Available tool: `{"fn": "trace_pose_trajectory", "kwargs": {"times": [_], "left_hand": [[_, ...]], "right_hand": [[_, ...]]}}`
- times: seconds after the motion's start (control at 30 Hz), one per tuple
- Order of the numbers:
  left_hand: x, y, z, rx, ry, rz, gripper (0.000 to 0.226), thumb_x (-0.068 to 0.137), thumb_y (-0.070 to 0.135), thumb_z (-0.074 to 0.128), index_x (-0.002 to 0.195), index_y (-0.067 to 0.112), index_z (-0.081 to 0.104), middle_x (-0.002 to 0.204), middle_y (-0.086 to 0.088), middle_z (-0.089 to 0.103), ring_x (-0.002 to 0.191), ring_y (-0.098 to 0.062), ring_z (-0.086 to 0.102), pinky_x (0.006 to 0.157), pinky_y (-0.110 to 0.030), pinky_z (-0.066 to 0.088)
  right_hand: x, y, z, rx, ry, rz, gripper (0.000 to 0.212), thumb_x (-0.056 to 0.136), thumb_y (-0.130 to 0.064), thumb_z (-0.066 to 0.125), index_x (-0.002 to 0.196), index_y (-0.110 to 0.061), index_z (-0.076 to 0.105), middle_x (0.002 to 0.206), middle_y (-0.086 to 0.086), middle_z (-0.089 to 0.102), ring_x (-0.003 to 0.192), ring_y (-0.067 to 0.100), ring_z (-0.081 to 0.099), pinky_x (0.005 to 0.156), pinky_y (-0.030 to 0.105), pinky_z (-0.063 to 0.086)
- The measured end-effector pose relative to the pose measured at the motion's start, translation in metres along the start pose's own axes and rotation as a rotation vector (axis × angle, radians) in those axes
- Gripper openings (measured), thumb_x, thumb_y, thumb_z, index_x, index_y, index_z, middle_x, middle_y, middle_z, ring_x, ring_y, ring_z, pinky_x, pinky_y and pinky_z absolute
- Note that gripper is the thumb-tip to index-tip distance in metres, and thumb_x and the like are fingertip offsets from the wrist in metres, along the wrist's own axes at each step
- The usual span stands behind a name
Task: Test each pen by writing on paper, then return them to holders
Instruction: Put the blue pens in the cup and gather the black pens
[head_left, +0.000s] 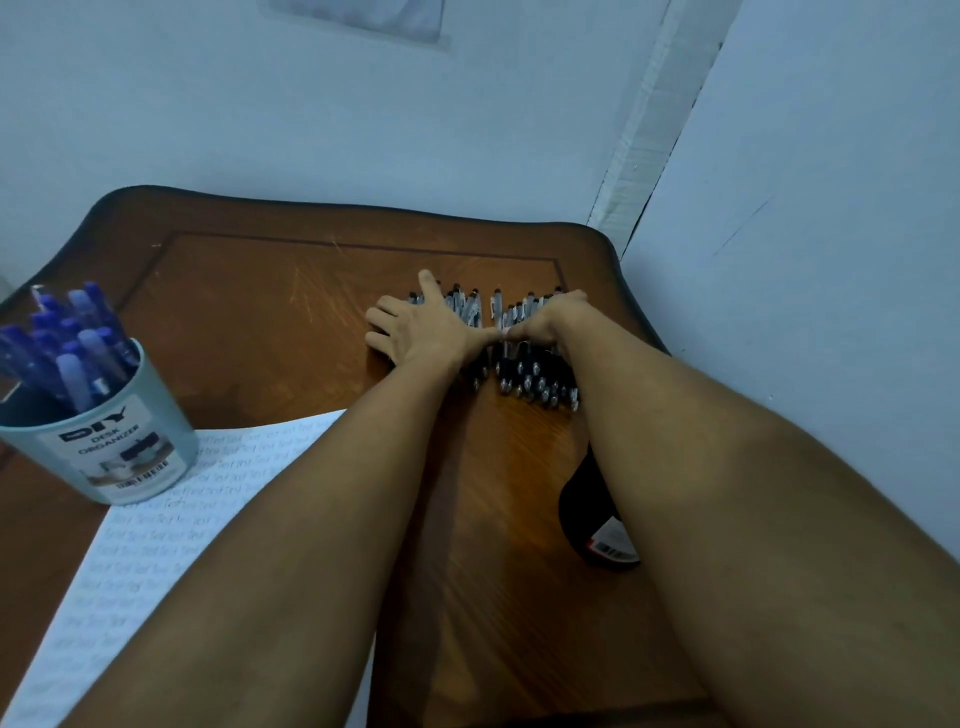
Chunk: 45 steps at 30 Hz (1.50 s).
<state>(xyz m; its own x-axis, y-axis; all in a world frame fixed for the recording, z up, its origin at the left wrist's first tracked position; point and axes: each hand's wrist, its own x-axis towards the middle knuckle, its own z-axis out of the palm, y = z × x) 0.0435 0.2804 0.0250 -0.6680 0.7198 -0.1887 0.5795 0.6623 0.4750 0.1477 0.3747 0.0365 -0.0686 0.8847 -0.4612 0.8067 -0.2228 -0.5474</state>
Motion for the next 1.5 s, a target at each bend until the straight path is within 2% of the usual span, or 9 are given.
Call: {"fn": "trace_pose_trajectory", "kwargs": {"times": [0.17, 0.33, 0.5, 0.8, 0.93, 1.13, 1.23, 1.33, 1.5], "left_hand": [[0.0, -0.001, -0.001, 0.01, -0.02, 0.014, 0.126, 0.061, 0.082, 0.069, 0.155, 0.032, 0.003, 0.148, -0.028, 0.022, 0.132, -0.043, 0.026, 0.105, -0.049, 0.027], [0.001, -0.002, -0.007, -0.017, -0.068, 0.017, 0.123, 0.064, 0.071, 0.078, 0.155, 0.035, 0.002, 0.15, -0.027, 0.018, 0.136, -0.043, 0.021, 0.106, -0.05, 0.027], [0.0, -0.008, -0.008, -0.062, -0.067, 0.045, 0.116, 0.069, 0.062, 0.079, 0.155, 0.034, 0.006, 0.151, -0.025, 0.02, 0.136, -0.042, 0.022, 0.107, -0.049, 0.027], [-0.003, -0.008, -0.009, -0.048, -0.102, 0.037, 0.122, 0.069, 0.056, 0.083, 0.155, 0.031, 0.0, 0.146, -0.026, 0.022, 0.132, -0.043, 0.027, 0.107, -0.048, 0.028], [-0.003, -0.012, -0.005, -0.083, -0.062, 0.056, 0.104, 0.082, 0.034, 0.075, 0.156, 0.027, 0.002, 0.143, -0.026, 0.026, 0.128, -0.044, 0.032, 0.106, -0.049, 0.031], [0.001, -0.015, -0.01, -0.122, -0.062, 0.052, 0.102, 0.087, 0.02, 0.072, 0.157, 0.022, -0.003, 0.141, -0.031, 0.033, 0.128, -0.046, 0.038, 0.105, -0.05, 0.037], [0.003, -0.02, -0.01, -0.137, -0.019, 0.107, 0.099, 0.089, 0.013, 0.068, 0.157, 0.021, -0.004, 0.136, -0.028, 0.046, 0.123, -0.044, 0.048, 0.104, -0.053, 0.043], [0.002, -0.025, -0.012, -0.15, 0.013, 0.17, 0.096, 0.089, 0.007, 0.065, 0.157, 0.018, -0.002, 0.125, -0.023, 0.058, 0.115, -0.04, 0.057, 0.1, -0.052, 0.048], [0.001, -0.033, -0.025, -0.262, 0.008, 0.115, 0.087, 0.089, 0.007, 0.067, 0.154, 0.018, 0.011, 0.127, -0.021, 0.055, 0.119, -0.04, 0.053, 0.097, -0.046, 0.047]], "right_hand": [[-0.006, -0.006, 0.001, -0.11, 0.064, 0.047, 0.123, 0.081, -0.045, 0.079, 0.156, -0.001, -0.009, 0.155, 0.028, 0.028, 0.141, 0.041, 0.033, 0.11, 0.045, 0.038], [0.005, -0.007, 0.006, -0.029, 0.011, 0.011, 0.1, 0.082, -0.026, 0.08, 0.156, -0.003, 0.018, 0.16, 0.022, 0.025, 0.145, 0.041, 0.028, 0.115, 0.051, 0.03], [-0.007, -0.015, 0.007, -0.257, 0.054, 0.059, 0.124, 0.08, -0.065, 0.069, 0.158, -0.005, -0.007, 0.162, 0.022, 0.011, 0.143, 0.043, 0.028, 0.111, 0.048, 0.037], [-0.016, -0.02, 0.014, -0.21, 0.124, 0.055, 0.125, 0.075, -0.035, 0.086, 0.156, -0.004, -0.003, 0.153, 0.026, 0.03, 0.137, 0.045, 0.038, 0.11, 0.054, 0.042], [-0.027, -0.02, 0.01, -0.248, 0.112, 0.032, 0.117, 0.076, -0.028, 0.086, 0.157, -0.004, 0.006, 0.152, 0.022, 0.034, 0.135, 0.041, 0.042, 0.103, 0.05, 0.046], [-0.037, -0.021, 0.017, -0.338, 0.148, -0.058, 0.096, 0.085, -0.024, 0.078, 0.156, -0.008, 0.016, 0.153, 0.019, 0.036, 0.138, 0.039, 0.038, 0.106, 0.051, 0.043], [-0.042, -0.022, 0.023, -0.365, 0.163, -0.115, 0.085, 0.088, -0.021, 0.074, 0.154, -0.012, 0.021, 0.151, 0.018, 0.038, 0.137, 0.038, 0.039, 0.104, 0.052, 0.046], [-0.049, -0.023, 0.029, -0.427, 0.155, -0.165, 0.081, 0.087, -0.022, 0.073, 0.152, -0.016, 0.025, 0.147, 0.018, 0.041, 0.133, 0.039, 0.042, 0.102, 0.053, 0.048], [-0.058, -0.019, 0.034, -0.487, 0.14, -0.235, 0.079, 0.086, -0.022, 0.074, 0.15, -0.02, 0.027, 0.14, 0.016, 0.047, 0.128, 0.037, 0.045, 0.096, 0.047, 0.049]]}}
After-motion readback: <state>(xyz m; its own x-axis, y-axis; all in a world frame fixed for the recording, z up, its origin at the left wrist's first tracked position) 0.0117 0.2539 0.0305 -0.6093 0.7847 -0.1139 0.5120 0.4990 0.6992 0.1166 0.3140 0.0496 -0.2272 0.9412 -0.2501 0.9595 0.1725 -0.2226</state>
